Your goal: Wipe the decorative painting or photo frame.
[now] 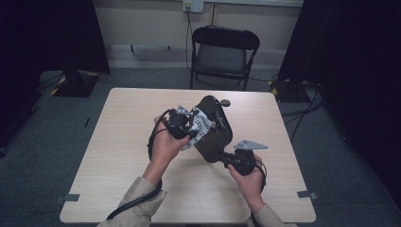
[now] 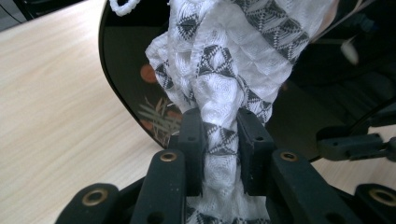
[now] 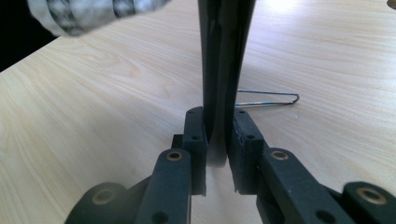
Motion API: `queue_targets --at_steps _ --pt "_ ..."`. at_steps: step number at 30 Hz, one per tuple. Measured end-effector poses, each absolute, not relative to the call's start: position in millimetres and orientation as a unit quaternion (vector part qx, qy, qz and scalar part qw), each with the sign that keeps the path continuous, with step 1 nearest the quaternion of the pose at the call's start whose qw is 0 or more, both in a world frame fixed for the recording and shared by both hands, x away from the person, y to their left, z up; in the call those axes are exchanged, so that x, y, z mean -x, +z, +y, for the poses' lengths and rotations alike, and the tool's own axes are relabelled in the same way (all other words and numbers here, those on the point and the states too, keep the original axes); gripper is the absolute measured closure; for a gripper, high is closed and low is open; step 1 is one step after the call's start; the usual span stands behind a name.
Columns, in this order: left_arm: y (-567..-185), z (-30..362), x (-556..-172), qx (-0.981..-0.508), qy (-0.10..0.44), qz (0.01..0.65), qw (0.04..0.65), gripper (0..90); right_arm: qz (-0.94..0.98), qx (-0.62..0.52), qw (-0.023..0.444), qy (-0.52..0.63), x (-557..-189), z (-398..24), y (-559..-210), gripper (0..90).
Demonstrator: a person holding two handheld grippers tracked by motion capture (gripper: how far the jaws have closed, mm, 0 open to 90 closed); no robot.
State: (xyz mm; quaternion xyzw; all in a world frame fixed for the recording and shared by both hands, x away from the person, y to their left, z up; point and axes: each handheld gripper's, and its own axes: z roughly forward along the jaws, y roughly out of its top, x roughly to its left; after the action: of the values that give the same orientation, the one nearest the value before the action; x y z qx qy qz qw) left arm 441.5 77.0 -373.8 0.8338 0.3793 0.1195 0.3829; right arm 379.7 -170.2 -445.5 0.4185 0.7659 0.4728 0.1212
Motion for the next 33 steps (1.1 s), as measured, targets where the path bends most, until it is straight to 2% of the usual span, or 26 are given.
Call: queue_targets --at_steps 6,33 --pt "-397 77 -439 -0.838 0.109 0.386 0.369 74.1 0.766 -0.418 0.119 0.475 -380 -171 -446 78.7" --pt "-453 81 -429 -0.849 0.075 0.403 0.332 74.1 0.766 -0.415 0.117 0.477 -380 -172 -446 78.3"
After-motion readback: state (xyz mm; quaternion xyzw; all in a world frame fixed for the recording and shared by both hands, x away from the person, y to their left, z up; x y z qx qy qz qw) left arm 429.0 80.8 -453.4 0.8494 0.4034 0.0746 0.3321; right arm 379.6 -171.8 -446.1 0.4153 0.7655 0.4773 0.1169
